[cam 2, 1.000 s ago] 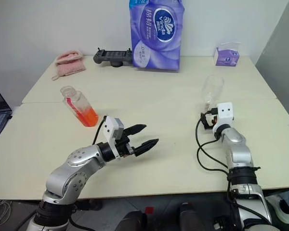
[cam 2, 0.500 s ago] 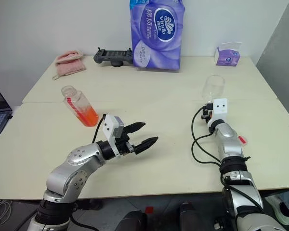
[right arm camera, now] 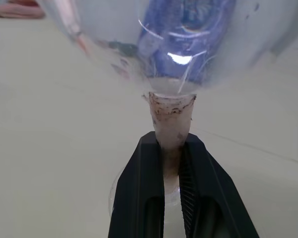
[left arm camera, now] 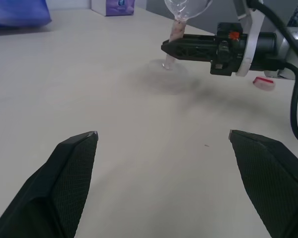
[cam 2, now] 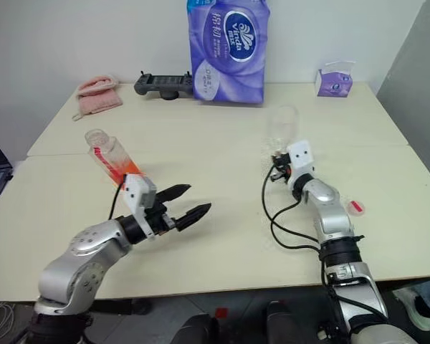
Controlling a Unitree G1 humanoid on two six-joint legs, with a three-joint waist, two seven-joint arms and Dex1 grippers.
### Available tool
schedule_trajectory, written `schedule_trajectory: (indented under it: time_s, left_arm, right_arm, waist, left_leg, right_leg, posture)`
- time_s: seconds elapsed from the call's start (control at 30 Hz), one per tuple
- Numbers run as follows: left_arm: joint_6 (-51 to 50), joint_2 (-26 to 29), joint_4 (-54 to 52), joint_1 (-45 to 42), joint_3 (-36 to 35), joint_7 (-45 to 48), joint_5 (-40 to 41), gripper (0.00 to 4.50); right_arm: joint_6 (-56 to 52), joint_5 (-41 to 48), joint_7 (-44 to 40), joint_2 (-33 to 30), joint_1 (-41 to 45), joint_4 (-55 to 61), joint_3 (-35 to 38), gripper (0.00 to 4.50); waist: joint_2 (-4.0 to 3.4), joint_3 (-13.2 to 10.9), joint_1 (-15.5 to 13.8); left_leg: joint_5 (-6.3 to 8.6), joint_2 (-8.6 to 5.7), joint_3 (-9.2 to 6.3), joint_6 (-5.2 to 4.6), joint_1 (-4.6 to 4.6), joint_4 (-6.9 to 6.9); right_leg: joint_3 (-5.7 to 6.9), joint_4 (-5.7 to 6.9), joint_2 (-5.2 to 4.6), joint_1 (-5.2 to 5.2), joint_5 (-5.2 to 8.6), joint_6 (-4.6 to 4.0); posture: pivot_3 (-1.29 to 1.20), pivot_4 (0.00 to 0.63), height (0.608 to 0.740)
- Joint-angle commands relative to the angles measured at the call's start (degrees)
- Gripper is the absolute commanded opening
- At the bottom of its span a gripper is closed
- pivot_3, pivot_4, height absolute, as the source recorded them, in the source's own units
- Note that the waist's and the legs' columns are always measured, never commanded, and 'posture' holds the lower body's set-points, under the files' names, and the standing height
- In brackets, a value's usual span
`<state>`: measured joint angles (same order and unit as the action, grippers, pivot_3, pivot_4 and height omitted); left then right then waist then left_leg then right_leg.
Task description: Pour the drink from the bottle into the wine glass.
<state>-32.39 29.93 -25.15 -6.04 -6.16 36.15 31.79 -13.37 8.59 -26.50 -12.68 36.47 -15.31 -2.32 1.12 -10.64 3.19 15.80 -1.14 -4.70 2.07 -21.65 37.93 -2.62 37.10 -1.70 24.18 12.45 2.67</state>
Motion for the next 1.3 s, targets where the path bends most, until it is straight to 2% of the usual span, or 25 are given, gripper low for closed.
schedule_trajectory:
  time_s: [0.03,0.17,0.27,0.83,1.07,1.23,1.27,1.3]
  left_arm:
    - [-1.59,3.36,-7.41,4.33,-5.62,1.04,3.91,4.50]
    - [-3.76,6.76,-12.21,10.74,-10.04,1.58,6.99,4.50]
    - [-4.13,7.52,-13.37,12.95,-10.84,1.10,7.80,4.50]
    - [-3.70,6.58,-10.90,10.86,-8.10,-0.60,6.59,4.50]
    - [-3.52,6.83,-9.92,10.68,-8.33,-0.01,6.17,4.50]
    - [-2.68,6.10,-7.86,11.37,-8.02,-0.20,4.99,4.50]
    - [-2.30,5.77,-7.23,11.44,-8.15,-0.40,4.72,4.50]
    - [-1.90,5.38,-6.61,11.49,-8.33,-0.67,4.46,4.50]
  right_arm:
    - [-2.46,2.90,-4.17,1.84,-1.06,9.74,-3.51,0.11]
    - [-5.38,3.57,-6.33,4.64,-3.57,13.96,-8.12,0.11]
    - [-6.21,2.85,-7.30,5.65,-5.46,14.94,-10.75,0.11]
    - [-4.23,-1.83,-6.65,5.78,-11.45,9.75,-14.22,0.11]
    - [-3.60,-2.24,-6.44,6.26,-11.86,9.19,-13.75,2.41]
    - [-4.07,-2.66,-6.74,5.98,-11.97,9.64,-13.69,4.26]
    - [-4.19,-2.65,-6.86,5.79,-11.76,9.67,-13.51,4.49]
    - [-4.36,-2.58,-7.00,5.54,-11.64,9.84,-13.32,4.49]
  waist:
    - [0.00,0.00,-0.05]
    - [0.00,0.00,-0.12]
    - [0.00,0.00,-0.48]
    - [0.00,0.00,-0.92]
    - [0.01,0.00,-0.90]
    - [0.01,0.00,-0.90]
    - [0.01,0.00,-0.89]
    - [0.01,0.00,-0.90]
  left_leg:
    - [0.00,0.01,-0.01,0.00,-0.02,0.00]
    - [0.01,0.10,-0.04,0.01,-0.02,0.01]
    - [0.00,0.29,-0.02,0.02,-0.01,0.02]
    - [0.01,0.02,0.01,0.03,0.01,0.01]
    - [0.01,0.02,0.00,0.03,0.00,0.01]
    - [0.01,0.03,-0.01,0.03,0.01,0.01]
    - [0.01,0.03,0.00,0.03,0.01,0.01]
    - [0.01,0.02,0.01,0.03,0.01,0.01]
  right_leg:
    - [0.01,-0.02,0.00,0.01,0.00,0.00]
    - [0.02,-0.04,-0.05,-0.01,0.01,0.00]
    - [0.04,-0.07,-0.08,-0.04,0.01,0.00]
    - [0.06,-0.09,0.02,-0.02,0.05,-0.06]
    - [0.06,-0.10,0.02,-0.03,0.06,-0.07]
    - [0.07,-0.09,0.03,-0.03,0.06,-0.07]
    - [0.07,-0.09,0.03,-0.03,0.06,-0.07]
    - [0.06,-0.10,0.03,-0.03,0.06,-0.07]
  posture:
    - [0.00,0.150,0.740]
    - [0.00,0.150,0.740]
    - [0.00,0.150,0.740]
    - [0.00,0.150,0.740]
    - [0.00,0.150,0.740]
    - [0.00,0.150,0.740]
    - [0.00,0.150,0.740]
    - [0.00,0.150,0.740]
